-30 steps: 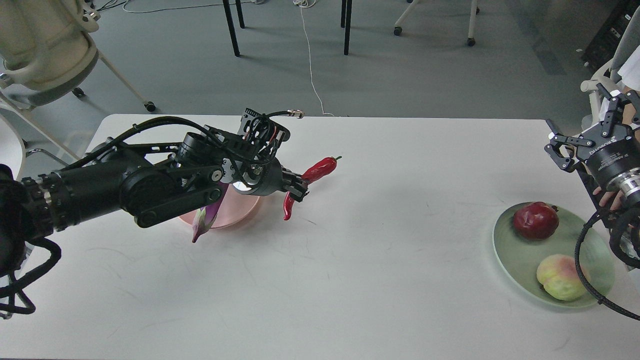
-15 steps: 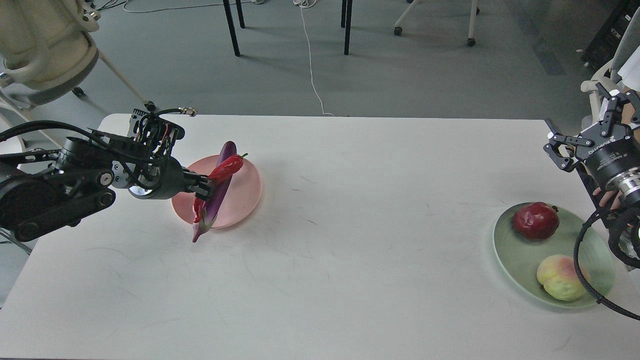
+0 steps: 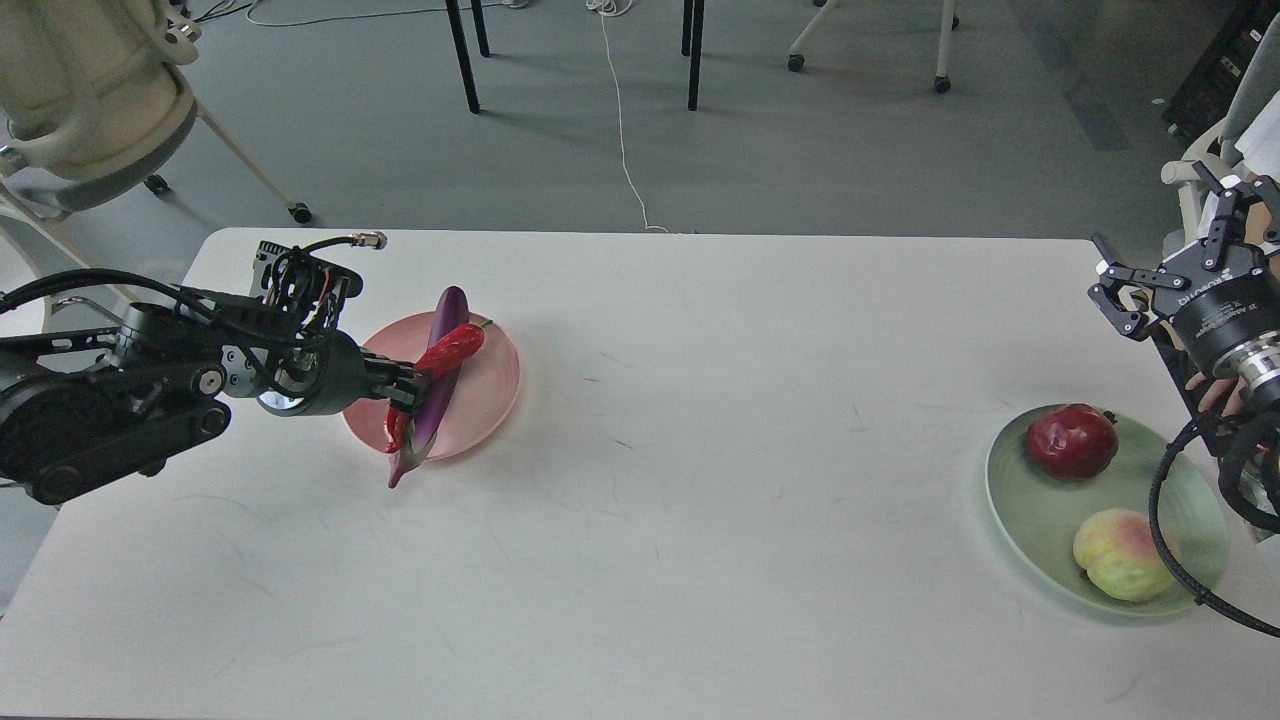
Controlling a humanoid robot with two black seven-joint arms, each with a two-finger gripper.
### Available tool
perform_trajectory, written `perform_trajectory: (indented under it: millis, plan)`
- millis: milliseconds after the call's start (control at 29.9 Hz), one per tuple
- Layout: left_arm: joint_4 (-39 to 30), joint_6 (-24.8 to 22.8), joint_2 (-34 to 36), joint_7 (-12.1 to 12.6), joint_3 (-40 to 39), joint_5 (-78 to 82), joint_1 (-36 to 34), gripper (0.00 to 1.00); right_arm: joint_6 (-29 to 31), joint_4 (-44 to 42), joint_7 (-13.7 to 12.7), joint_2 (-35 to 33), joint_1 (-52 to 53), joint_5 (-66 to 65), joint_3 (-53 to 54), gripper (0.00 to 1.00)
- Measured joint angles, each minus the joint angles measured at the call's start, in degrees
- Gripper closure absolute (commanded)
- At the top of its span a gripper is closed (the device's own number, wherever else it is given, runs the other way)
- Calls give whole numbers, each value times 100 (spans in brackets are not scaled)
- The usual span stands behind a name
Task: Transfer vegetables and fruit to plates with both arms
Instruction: 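Carry the chili with the left gripper onto the pink plate and release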
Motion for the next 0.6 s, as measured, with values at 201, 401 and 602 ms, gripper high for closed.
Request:
perform_trajectory:
  millis: [201, 401, 602]
  plan:
    - [16, -71, 32, -10, -197, -10, -45, 79, 0, 0, 0, 4, -1, 0, 1, 2]
    - [167, -80, 42, -12, -213, -98, -39, 78, 0, 3, 0, 6, 6, 0, 1, 2]
    - [312, -65, 102, -27, -219, -228, -12, 78, 0, 2, 0, -4, 8, 0, 1, 2]
